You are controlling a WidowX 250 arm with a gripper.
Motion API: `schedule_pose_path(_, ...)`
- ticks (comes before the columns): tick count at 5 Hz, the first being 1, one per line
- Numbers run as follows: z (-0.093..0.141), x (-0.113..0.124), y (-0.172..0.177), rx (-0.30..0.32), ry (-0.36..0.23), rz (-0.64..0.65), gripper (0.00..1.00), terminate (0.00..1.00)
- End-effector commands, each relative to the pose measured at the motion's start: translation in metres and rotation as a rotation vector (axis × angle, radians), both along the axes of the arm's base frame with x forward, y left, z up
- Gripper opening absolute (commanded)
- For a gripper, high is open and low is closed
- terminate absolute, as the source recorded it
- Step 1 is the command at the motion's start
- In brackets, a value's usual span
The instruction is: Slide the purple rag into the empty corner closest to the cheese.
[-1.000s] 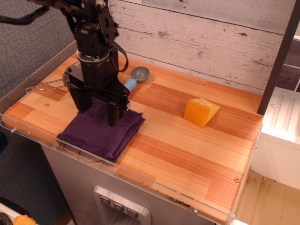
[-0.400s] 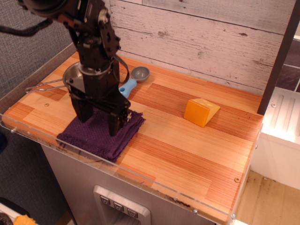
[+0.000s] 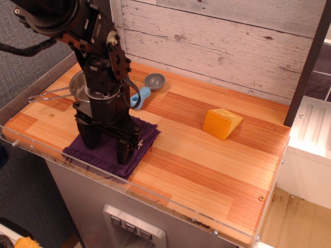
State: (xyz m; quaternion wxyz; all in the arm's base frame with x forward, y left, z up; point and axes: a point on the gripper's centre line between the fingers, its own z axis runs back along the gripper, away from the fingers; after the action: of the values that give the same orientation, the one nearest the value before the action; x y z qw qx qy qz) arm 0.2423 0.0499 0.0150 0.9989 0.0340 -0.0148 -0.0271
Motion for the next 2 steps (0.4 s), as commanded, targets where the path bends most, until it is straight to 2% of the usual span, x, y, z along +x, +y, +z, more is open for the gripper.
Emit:
schedule_pose_path(1,-0.0219,-0.0116,0.0048,-0.021,0.070,0.020,1.00,0.00)
schedule_pose_path(2,-0.0264,-0.0136,0.0004,-0.029,0.091,0.003,1.00,0.00)
